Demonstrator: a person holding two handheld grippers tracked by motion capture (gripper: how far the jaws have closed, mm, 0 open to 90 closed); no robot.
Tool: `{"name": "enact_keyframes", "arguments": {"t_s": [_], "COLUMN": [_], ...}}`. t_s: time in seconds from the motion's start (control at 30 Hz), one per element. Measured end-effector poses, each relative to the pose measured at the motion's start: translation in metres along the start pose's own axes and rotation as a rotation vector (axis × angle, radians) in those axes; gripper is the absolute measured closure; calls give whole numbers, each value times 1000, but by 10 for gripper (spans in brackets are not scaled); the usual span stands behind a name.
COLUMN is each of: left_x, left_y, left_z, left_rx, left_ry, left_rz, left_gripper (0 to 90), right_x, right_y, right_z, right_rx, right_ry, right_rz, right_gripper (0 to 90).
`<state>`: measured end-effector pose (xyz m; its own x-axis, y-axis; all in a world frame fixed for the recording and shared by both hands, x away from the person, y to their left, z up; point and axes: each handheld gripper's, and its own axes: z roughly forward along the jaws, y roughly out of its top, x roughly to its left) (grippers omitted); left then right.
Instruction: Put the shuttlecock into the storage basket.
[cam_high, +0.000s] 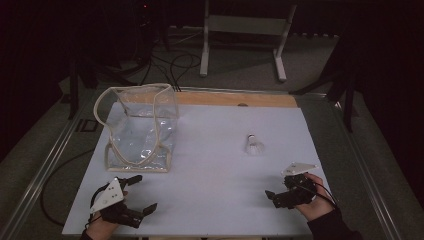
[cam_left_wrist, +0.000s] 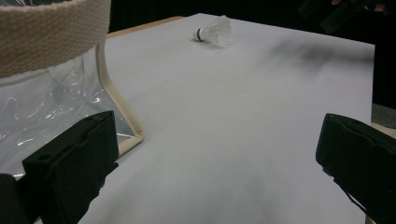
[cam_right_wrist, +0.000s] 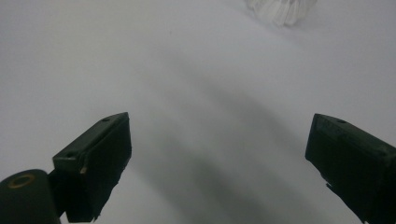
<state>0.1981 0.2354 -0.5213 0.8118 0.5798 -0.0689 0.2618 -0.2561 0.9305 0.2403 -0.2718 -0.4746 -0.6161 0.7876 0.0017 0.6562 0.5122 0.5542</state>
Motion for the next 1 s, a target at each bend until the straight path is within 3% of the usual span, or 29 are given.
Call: {"name": "enact_keyframes", "arguments": {"t_s": [0.4,0.57,0.63,1.0], "left_x": [0,0,0,0], "left_y": [0,0,0,0], "left_z": [0,0,0,0], "left_rx": [0,1,1,0], "left_ry": [-1,-2,-2,-3], "left_rz": [3,5,5,2], "left_gripper": [4,4,4,4], "right_x": [-1,-3,-3,-6], "right_y": [5,7,8,22], "right_z": [3,5,6,5], "right_rx": [109,152,183,206], "right_ry": [-25,8,12,2], "right_rz": [60,106,97,149], "right_gripper": [72,72,72,73]}}
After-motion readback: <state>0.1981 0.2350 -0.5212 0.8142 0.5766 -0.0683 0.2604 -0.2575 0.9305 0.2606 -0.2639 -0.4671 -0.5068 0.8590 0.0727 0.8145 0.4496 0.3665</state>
